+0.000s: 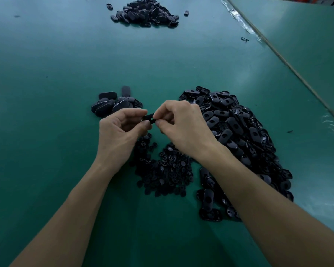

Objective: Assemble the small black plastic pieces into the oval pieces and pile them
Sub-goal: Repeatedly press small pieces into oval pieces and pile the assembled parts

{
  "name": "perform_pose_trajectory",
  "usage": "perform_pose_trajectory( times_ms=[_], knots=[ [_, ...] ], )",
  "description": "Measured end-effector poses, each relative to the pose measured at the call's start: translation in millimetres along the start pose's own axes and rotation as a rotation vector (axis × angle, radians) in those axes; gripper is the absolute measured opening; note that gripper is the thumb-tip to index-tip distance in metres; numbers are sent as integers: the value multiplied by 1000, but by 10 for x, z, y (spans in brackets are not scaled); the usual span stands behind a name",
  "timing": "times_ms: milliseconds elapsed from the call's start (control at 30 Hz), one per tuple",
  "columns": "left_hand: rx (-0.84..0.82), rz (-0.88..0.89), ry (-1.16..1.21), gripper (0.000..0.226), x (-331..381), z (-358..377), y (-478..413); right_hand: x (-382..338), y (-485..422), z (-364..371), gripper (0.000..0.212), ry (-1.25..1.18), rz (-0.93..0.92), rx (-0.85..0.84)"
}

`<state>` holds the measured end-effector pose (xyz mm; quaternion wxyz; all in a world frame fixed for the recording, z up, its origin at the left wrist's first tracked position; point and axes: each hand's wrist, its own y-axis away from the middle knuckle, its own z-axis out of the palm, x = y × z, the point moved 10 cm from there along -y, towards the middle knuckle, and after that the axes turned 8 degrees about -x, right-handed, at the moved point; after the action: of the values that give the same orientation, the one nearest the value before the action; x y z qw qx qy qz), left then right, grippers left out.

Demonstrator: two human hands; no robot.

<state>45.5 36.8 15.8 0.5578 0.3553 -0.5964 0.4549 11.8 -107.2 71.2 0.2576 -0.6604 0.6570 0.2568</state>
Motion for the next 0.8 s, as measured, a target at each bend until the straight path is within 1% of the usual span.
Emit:
perform_pose_trajectory(
  times_ms=[300,500,800],
  knots=[
    [-56,19,5,24,20,48,0,-63,9,11,15,-36,-36,30],
    [-45,19,-3,22,11,42,1,-76,-15,19,11,-29,-34,11],
    [-26,25,-12,25,21,29,-1,-59,0,-8,13,-26,-25,32]
  ],
)
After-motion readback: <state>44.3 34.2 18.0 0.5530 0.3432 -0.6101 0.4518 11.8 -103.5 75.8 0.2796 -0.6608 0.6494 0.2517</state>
